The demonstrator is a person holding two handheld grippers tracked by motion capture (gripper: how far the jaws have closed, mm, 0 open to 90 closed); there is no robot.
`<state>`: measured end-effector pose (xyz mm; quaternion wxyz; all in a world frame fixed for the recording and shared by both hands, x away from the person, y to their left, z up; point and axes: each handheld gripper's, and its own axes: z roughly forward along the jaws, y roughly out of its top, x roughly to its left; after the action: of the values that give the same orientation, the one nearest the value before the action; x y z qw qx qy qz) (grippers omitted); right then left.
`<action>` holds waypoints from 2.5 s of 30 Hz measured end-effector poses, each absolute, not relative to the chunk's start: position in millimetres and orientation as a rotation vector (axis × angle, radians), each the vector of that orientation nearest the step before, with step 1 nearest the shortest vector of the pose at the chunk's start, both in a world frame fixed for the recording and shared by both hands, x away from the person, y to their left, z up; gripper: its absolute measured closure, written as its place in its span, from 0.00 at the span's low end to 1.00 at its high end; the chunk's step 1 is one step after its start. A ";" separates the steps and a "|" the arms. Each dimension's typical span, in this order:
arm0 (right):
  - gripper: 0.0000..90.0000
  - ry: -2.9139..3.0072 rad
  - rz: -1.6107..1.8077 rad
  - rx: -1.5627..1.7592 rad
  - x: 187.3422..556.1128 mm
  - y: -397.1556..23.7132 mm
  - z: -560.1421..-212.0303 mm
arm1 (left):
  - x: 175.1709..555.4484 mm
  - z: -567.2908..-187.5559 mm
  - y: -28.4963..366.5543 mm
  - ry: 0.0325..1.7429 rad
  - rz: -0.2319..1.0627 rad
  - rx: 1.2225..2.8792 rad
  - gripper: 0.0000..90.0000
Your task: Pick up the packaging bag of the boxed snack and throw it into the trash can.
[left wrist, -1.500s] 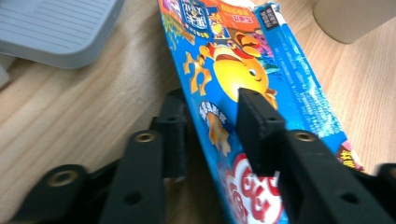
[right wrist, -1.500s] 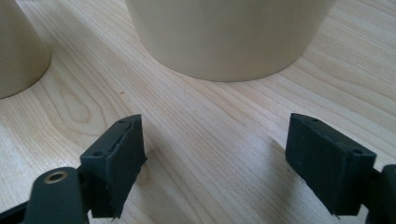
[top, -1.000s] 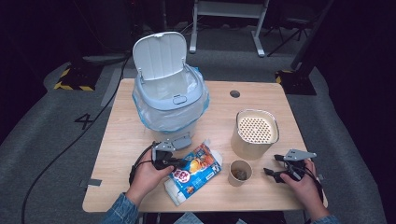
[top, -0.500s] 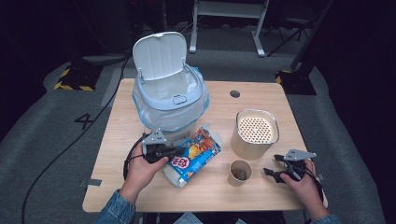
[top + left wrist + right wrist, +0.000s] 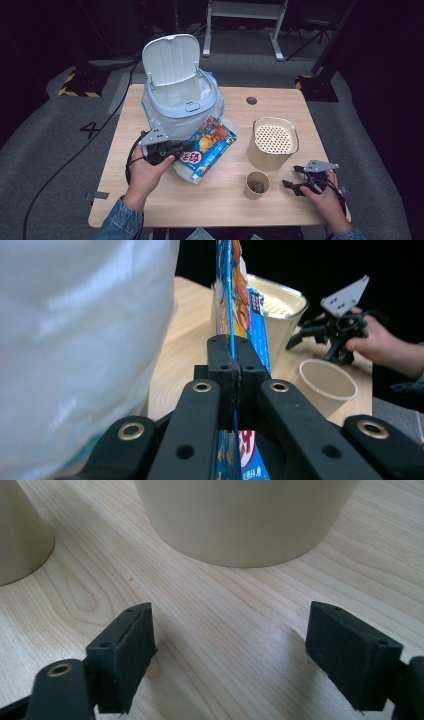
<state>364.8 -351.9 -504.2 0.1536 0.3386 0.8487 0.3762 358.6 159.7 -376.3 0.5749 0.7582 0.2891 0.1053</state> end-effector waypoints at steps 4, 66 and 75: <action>0.22 2.433 1.079 0.971 364.7 -351.9 -504.2 | 359.3 -364.7 159.4 0.664 0.266 1.753 0.99; 0.22 2.431 1.079 0.972 364.5 -351.8 -504.3 | 422.5 -205.7 174.3 0.626 0.584 1.500 0.99; 0.22 2.430 1.078 0.974 364.3 -351.8 -504.3 | 442.2 -215.5 178.2 0.683 0.633 1.479 0.99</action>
<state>364.3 -351.8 -504.3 0.1547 0.3397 0.8479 0.3764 442.2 178.2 -215.5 0.6419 0.6488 0.2998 0.2778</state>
